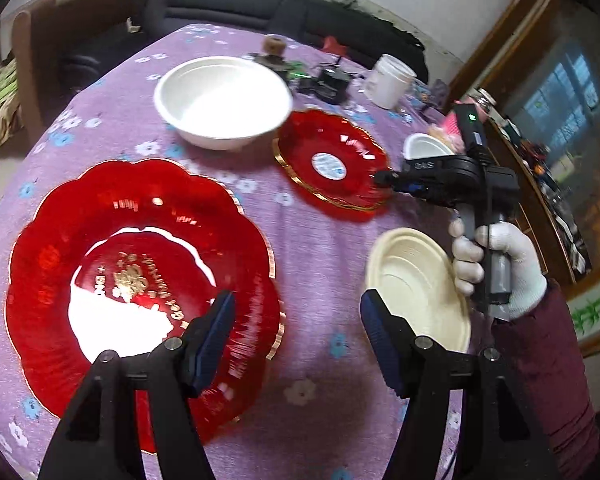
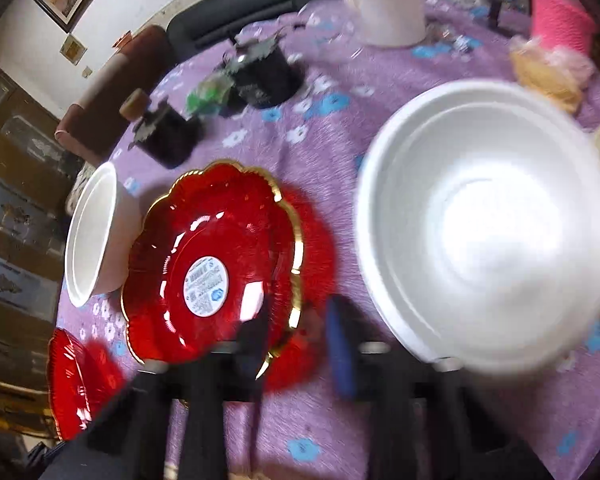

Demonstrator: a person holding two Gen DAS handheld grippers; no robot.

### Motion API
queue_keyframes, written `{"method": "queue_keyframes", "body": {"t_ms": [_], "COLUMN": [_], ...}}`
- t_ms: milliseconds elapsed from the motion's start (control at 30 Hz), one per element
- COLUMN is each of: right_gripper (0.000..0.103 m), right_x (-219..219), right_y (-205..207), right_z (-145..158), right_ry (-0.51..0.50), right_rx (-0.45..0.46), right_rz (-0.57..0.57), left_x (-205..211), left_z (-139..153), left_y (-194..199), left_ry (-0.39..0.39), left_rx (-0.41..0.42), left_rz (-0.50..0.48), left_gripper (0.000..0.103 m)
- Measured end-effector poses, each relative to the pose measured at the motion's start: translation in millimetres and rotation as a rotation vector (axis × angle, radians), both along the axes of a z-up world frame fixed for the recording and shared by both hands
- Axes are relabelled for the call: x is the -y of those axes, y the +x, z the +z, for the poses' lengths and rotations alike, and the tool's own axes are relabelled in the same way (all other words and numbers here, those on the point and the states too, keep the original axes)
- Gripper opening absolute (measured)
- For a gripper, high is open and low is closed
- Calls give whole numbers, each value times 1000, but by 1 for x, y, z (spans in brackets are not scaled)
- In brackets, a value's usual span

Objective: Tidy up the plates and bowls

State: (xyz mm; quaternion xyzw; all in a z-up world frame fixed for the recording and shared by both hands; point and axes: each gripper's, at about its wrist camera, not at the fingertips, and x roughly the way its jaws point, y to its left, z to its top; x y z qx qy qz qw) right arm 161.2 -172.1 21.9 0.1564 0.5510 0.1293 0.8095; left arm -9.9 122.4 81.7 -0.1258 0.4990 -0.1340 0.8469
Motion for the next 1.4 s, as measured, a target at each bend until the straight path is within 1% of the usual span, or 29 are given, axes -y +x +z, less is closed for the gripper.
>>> {"method": "queue_keyframes", "body": {"t_ms": [33, 67, 167, 300, 400, 467, 600, 667, 700, 800, 867, 933, 1000, 1033, 1067, 1133, 1200, 1300, 1400], "right_gripper": [11, 11, 11, 11, 10, 10, 10, 10, 10, 10, 10, 10, 10, 11, 10, 10, 10, 10, 10], "right_x": [1, 1, 3, 24, 46, 58, 66, 64, 63, 61, 61, 63, 62, 63, 63, 63, 66, 65, 54], "right_y": [-1, -4, -18, -46, -66, -75, -77, -76, -76, -74, -73, -73, -74, -75, -76, -81, -85, -91, -99], "right_z": [0, 1, 5, 11, 12, 13, 7, 4, 3, -2, -4, -5, -5, -4, -3, 2, 8, 25, 48], "right_ry": [34, 41, 1, -29, -42, -50, -8, 13, 21, 49, 64, 78, 84, 87, 73, 49, 70, 84, 53], "right_rx": [-4, -2, 11, 16, 15, 29, 31, 29, 28, 24, 27, 29, 36, 43, 52, 79, 99, 143, 202], "right_rz": [-2, 3, 23, 17, -3, -17, -37, -34, -33, -36, -38, -37, -33, -32, -37, -43, -48, -56, -54], "left_x": [-2, -2, 4, 24, 40, 52, 77, 91, 96, 105, 109, 116, 123, 125, 126, 122, 117, 107, 96], "left_z": [-2, -3, -5, -4, -6, -7, -15, -26, -33, -53, -60, -58, -58, -55, -52, -45, -36, -16, 1], "left_y": [2, 5, 13, 24, 45, 65, 102, 118, 125, 141, 149, 150, 148, 147, 144, 141, 136, 125, 115], "left_ry": [-4, -10, -20, 3, 0, 5, 65, 131, 152, 173, 179, 198, 198, 232, 234, 209, 181, 138, 122], "left_rx": [-5, -11, -19, -13, -40, -51, -62, -84, -109, -193, -221, -204, -207, -195, -183, -163, -145, -105, -69], "left_rz": [5, 8, -1, -32, -51, -56, -66, -72, -70, -59, -51, -59, -80, -72, -72, -67, -57, -50, -35], "left_gripper": [64, 64, 64, 64, 64, 64, 64, 63, 63, 63, 63, 63, 45, 38, 36, 32, 31, 31, 31]}}
